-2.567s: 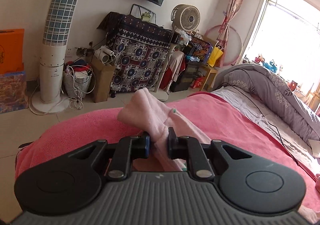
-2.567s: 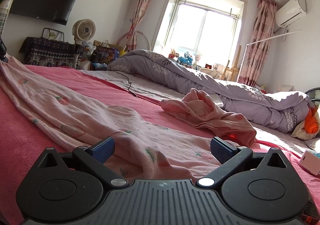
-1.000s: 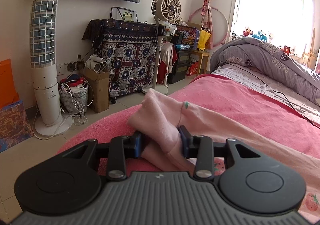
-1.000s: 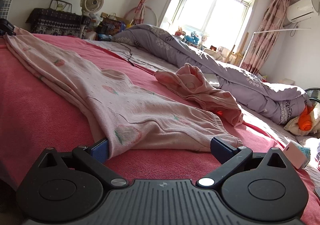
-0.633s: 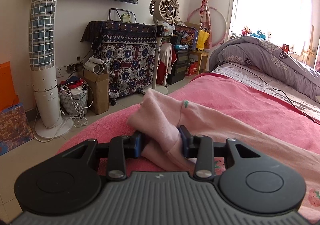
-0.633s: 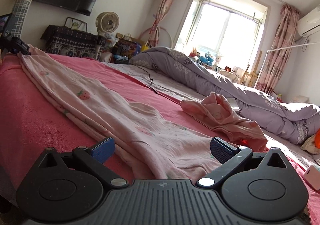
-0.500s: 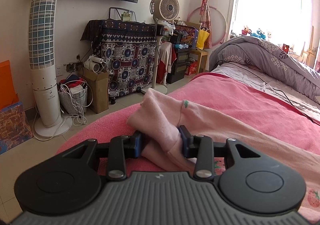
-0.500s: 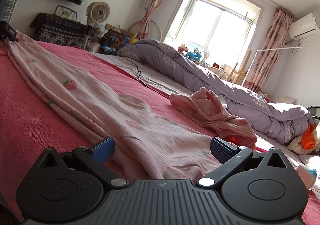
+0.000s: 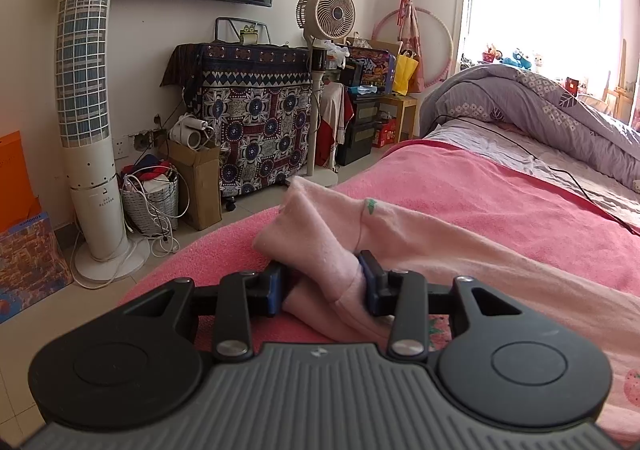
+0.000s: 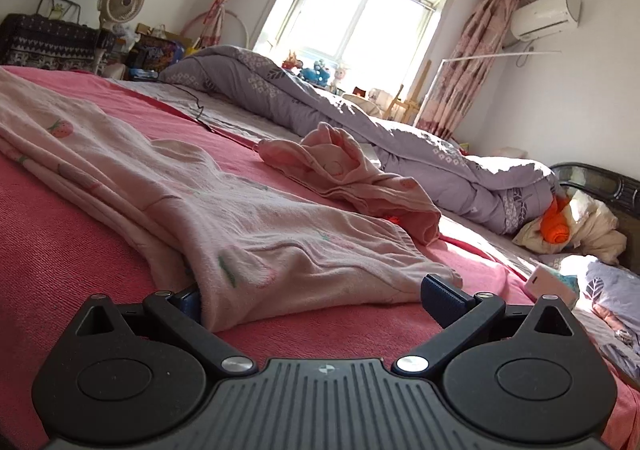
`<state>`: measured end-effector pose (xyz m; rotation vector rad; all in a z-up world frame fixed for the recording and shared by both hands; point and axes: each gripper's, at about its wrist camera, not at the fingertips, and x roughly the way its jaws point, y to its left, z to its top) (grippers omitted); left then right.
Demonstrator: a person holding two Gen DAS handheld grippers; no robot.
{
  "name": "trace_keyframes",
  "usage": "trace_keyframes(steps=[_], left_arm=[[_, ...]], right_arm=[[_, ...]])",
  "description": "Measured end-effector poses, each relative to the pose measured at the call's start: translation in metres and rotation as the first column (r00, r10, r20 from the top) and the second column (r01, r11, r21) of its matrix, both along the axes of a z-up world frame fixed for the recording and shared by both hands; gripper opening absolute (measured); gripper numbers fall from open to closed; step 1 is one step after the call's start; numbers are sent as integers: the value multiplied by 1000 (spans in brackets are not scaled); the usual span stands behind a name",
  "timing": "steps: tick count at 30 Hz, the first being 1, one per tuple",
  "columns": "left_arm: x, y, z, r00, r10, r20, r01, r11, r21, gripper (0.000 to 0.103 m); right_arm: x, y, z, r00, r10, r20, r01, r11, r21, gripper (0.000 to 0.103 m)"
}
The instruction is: Fold clothes
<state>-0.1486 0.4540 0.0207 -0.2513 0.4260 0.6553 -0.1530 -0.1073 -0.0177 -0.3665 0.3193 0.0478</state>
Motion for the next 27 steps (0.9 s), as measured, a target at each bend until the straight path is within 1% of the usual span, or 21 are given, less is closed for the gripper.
trace_keyframes(steps=[2,5,7,11,14,18,20,22,25,27], left_arm=[[0,1,0,1000,-7,-6,7,1000,4,48],[1,-1,0,1000,-6,-13,7,1000,12,49],[1,-1,0,1000,-7,-16,8,1000,16,49],[1,-1,-1,1000,-13,-18,13,1000,19,49],[1,-1,-1,1000,-12,-21,12,1000,23,49],[-1,1,5,1000,-12,-21,12,1000,8,49],[-2,4,9,999,-20,-31,20,1000,-1,52],[-3,6,8,998,-37,-51,38,999,17,55],[-3,6,10,995,-64,-76,67,997,41,56],[-2,5,12,993,-77,-88,82,995,60,60]], right_arm=[[-8,-13,1,1000,1,-19,-1,999,44,103],[-17,-15,-2,1000,-1,-20,2,999,35,103],[-16,-15,-3,1000,-3,-23,4,999,38,103],[-12,-26,-2,999,8,-54,-1,992,126,103],[-12,-30,-6,998,24,-56,-15,988,151,103],[-8,-42,-9,996,44,-78,-24,970,241,103],[-8,-42,-9,996,52,-78,-32,970,242,103],[-8,-43,-10,995,60,-76,-40,969,244,103],[-7,-45,-11,994,69,-80,-45,963,265,103],[-6,-45,-11,994,70,-80,-47,964,263,103]])
